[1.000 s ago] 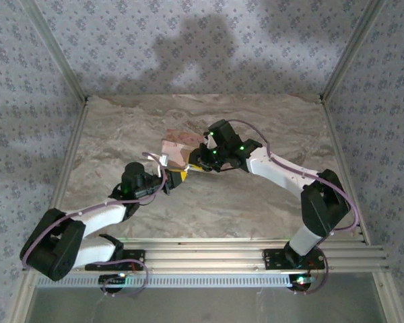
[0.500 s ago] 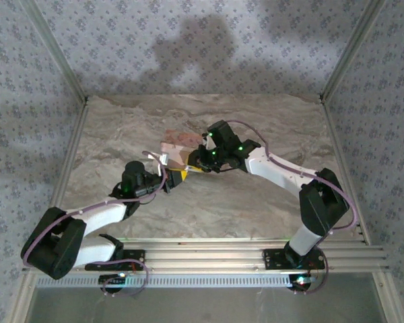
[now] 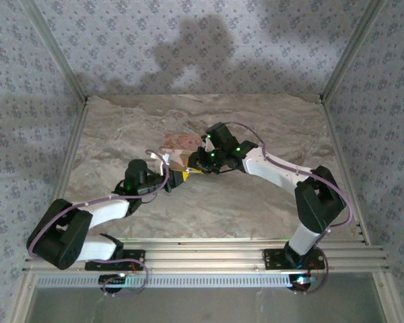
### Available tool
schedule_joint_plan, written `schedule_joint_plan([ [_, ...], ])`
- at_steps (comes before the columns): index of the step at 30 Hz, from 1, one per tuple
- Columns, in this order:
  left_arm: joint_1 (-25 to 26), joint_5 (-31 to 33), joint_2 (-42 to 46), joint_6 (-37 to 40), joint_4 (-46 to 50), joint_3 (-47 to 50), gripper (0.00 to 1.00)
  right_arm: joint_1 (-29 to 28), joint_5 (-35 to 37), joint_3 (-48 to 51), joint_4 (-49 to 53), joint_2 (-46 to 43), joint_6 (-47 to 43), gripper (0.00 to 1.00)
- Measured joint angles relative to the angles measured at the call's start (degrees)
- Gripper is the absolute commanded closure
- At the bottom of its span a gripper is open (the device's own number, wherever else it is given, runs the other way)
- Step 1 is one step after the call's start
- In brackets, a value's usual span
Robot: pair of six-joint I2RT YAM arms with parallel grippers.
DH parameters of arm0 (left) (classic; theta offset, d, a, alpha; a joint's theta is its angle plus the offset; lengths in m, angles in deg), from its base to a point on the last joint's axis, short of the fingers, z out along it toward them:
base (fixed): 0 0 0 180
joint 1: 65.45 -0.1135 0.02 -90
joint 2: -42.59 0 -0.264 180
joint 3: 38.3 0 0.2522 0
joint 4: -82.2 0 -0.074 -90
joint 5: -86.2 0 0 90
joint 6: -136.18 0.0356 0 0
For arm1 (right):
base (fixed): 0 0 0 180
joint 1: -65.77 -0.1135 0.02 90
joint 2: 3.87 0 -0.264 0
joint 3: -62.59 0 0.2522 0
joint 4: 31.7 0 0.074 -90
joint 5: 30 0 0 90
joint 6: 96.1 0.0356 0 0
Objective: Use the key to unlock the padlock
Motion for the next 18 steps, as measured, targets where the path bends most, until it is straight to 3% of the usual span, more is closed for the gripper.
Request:
schedule_joint_plan([
  [8, 4.22, 6.4, -1.03, 4.79, 0.74, 6.49, 1.0, -3.65, 1.51, 8.15, -7.65, 2.8, 0.39, 1.0],
  [18, 12.11, 22.38, -3.41, 12.85, 0.76, 7.91, 1.0, -5.11, 3.96, 9.62, -14.53, 7.61, -0.17, 1.0],
])
